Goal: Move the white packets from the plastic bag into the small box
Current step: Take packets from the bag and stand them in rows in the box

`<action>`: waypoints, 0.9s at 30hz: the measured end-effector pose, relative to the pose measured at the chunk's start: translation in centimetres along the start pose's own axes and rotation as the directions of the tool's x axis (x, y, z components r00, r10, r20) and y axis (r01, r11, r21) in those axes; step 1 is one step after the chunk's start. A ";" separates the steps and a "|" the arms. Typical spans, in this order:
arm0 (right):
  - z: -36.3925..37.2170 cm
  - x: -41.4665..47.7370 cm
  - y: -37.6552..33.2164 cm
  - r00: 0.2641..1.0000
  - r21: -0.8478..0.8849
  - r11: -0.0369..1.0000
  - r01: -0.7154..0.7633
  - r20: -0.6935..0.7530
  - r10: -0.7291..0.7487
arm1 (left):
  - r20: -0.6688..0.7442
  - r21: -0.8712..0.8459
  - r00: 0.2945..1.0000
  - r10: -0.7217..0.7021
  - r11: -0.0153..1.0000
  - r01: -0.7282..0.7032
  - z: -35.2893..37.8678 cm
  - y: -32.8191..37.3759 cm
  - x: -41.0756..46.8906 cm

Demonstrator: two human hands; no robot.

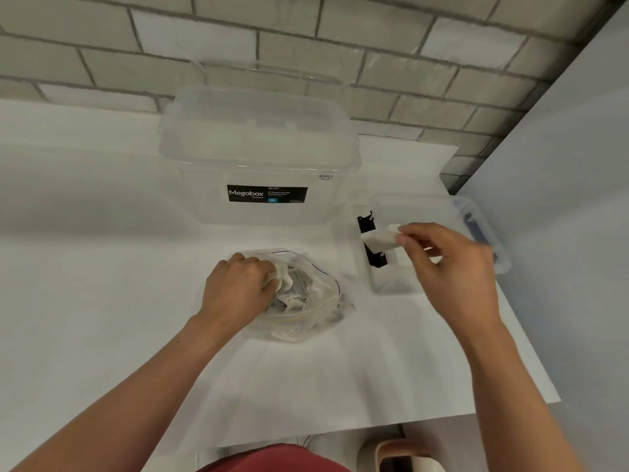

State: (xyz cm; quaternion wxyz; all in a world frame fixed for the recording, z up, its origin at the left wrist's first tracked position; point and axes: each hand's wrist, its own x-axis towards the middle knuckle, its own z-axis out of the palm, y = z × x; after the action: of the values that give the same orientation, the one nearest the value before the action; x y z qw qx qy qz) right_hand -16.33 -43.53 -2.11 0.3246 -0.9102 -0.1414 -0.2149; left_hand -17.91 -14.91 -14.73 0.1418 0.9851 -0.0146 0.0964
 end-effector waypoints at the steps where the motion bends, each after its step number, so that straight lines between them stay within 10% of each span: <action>1: -1.1 1.0 1.4 1.000 -0.045 0.999 0.000 -0.016 -0.001 | -0.009 0.003 1.000 -0.014 1.000 0.014 0.1 0.1 0.1; 8: -3.3 7.0 11.6 0.972 -0.421 0.905 -0.055 0.183 0.145 | 0.054 0.078 0.997 -0.058 0.995 0.054 0.1 1.1 0.4; 15: 0.5 9.0 16.4 0.758 -0.521 0.854 0.000 0.557 0.340 | 0.193 0.001 0.962 -0.194 0.980 0.198 -0.7 2.0 0.9; 27: 3.0 9.6 17.7 0.705 -0.572 0.817 0.070 0.608 0.365 | 0.245 -0.019 0.958 -0.149 0.987 0.158 -0.6 4.3 0.3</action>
State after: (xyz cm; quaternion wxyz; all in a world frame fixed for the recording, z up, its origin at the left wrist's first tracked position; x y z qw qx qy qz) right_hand -0.07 -53.70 -8.97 -0.0147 -0.9845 -0.1067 0.1387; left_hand -17.96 -18.85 -12.93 0.1646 0.9848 0.0426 -0.0365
